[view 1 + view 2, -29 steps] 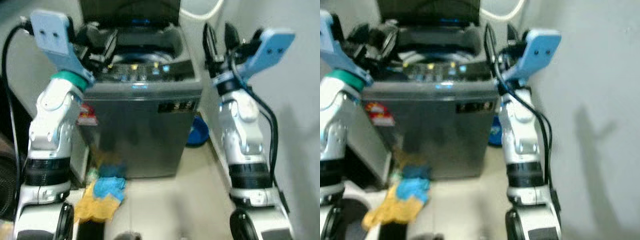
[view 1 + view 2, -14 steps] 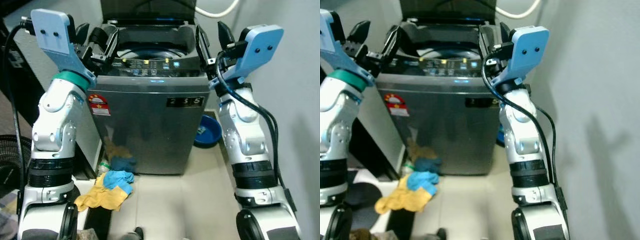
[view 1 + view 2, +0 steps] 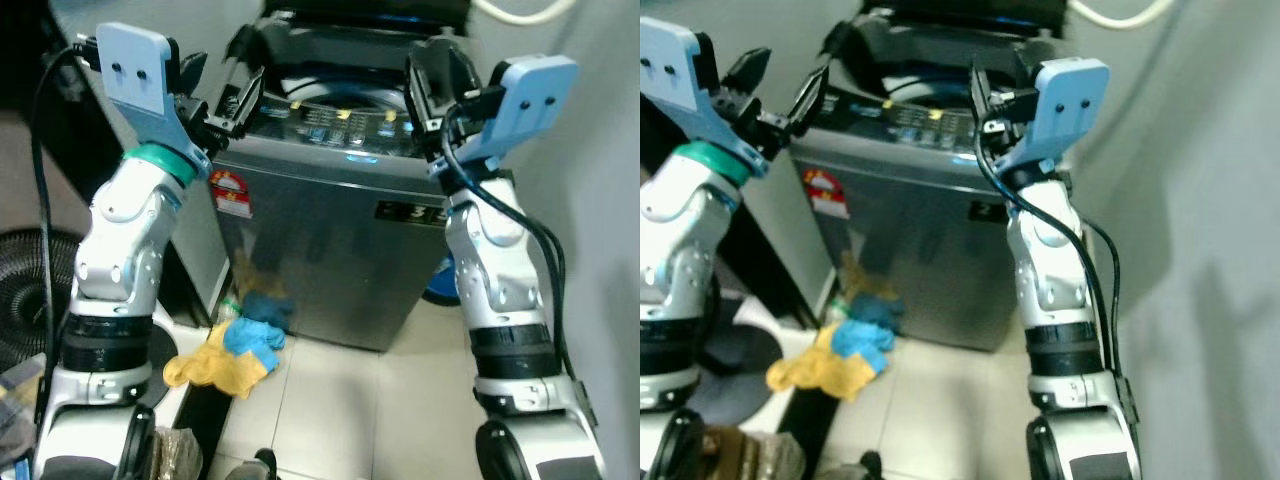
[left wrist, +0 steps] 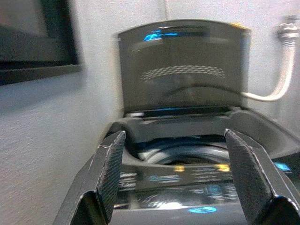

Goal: Clothes washing

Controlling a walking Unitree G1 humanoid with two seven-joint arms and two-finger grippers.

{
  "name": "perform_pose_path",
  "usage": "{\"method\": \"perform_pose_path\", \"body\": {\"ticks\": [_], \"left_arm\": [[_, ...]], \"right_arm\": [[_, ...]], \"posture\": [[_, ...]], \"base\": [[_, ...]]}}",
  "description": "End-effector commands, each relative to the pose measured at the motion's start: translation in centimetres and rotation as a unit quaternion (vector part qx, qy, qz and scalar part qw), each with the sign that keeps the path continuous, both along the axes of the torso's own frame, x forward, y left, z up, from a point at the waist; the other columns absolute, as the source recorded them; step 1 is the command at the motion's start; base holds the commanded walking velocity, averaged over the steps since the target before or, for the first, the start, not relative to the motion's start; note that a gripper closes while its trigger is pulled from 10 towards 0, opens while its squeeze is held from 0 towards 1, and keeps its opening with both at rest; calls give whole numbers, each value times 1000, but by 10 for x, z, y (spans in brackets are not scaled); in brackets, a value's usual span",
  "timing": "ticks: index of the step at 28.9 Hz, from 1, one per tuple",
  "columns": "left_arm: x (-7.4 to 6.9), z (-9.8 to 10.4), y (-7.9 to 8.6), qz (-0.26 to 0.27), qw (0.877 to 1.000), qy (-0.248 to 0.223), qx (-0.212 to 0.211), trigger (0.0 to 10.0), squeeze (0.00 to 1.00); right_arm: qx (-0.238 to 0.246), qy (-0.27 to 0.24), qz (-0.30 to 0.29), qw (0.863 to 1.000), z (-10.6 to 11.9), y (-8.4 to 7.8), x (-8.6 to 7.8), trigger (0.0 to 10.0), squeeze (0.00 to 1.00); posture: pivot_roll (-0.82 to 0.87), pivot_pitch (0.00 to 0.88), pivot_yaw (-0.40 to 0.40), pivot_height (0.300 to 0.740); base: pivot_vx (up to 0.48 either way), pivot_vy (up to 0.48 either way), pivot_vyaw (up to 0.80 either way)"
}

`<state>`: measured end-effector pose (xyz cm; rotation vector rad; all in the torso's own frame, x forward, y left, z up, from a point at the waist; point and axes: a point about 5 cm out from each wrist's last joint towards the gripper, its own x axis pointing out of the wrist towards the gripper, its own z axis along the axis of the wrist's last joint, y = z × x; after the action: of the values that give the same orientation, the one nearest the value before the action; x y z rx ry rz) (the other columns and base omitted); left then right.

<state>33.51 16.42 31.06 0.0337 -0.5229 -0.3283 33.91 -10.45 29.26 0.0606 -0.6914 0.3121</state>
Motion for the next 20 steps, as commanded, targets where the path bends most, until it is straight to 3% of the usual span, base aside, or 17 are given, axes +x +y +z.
{"method": "perform_pose_path", "body": {"ticks": [1,20], "left_arm": [[0,-4,-4,-10,1000,6,7,10000,0],[0,-4,-3,-8,1000,8,13,10000,0]], "right_arm": [[-1,6,-12,1000,-4,-6,1,10000,0],[7,9,-11,1000,-5,-7,1,10000,0]], "posture": [[56,6,38,740],[59,14,40,740]], "base": [[0,0,794],[0,0,777]]}}
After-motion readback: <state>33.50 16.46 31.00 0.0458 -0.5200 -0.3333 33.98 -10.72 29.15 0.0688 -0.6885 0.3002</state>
